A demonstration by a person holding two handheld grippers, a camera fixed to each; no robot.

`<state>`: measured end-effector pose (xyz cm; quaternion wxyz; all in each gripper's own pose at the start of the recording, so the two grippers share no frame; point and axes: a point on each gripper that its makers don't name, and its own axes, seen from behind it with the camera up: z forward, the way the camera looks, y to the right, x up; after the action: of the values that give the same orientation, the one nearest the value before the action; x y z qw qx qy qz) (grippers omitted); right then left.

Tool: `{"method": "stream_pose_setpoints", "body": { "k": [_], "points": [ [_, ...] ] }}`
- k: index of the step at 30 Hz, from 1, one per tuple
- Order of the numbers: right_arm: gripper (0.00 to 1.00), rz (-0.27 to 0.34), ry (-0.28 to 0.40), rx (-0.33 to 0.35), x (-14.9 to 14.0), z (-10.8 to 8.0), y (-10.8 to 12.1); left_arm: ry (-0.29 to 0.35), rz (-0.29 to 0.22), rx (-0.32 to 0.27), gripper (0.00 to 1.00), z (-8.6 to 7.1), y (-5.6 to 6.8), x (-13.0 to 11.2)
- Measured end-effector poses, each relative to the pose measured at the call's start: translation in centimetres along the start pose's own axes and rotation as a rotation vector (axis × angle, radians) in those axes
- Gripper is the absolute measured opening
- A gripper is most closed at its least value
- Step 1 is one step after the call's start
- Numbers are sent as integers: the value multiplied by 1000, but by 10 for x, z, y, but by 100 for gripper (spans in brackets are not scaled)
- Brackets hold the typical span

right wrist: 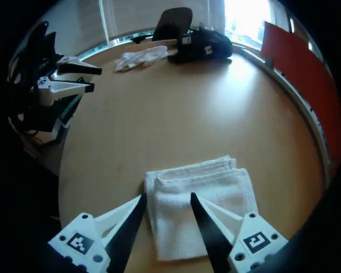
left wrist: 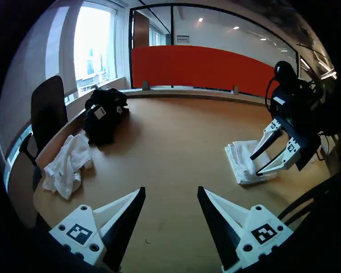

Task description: Fold towel

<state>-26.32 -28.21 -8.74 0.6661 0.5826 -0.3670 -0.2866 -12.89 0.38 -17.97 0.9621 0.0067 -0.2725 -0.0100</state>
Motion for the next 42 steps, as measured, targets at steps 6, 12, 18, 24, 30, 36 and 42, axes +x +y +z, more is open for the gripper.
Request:
{"method": "stream_pose_setpoints", "body": {
  "k": [6, 12, 18, 24, 30, 36, 42],
  "points": [
    [74, 20, 4, -19, -7, -7, 1, 0, 2, -3, 84, 1, 0, 1],
    [74, 47, 5, -41, -18, -15, 3, 0, 6, -7, 84, 2, 1, 2],
    [74, 76, 1, -59, -31, -24, 3, -2, 12, -14, 84, 4, 4, 2],
    [73, 101, -5, -80, -45, -31, 3, 0, 20, -22, 84, 6, 8, 4],
    [74, 124, -4, -98, -53, -35, 3, 1, 27, -29, 84, 7, 10, 6],
    [74, 151, -7, -115, -61, -34, 0, 1, 31, -33, 84, 8, 12, 7],
    [74, 194, -9, -127, -70, -31, -7, 1, 34, -35, 84, 9, 13, 8]
  ]
}}
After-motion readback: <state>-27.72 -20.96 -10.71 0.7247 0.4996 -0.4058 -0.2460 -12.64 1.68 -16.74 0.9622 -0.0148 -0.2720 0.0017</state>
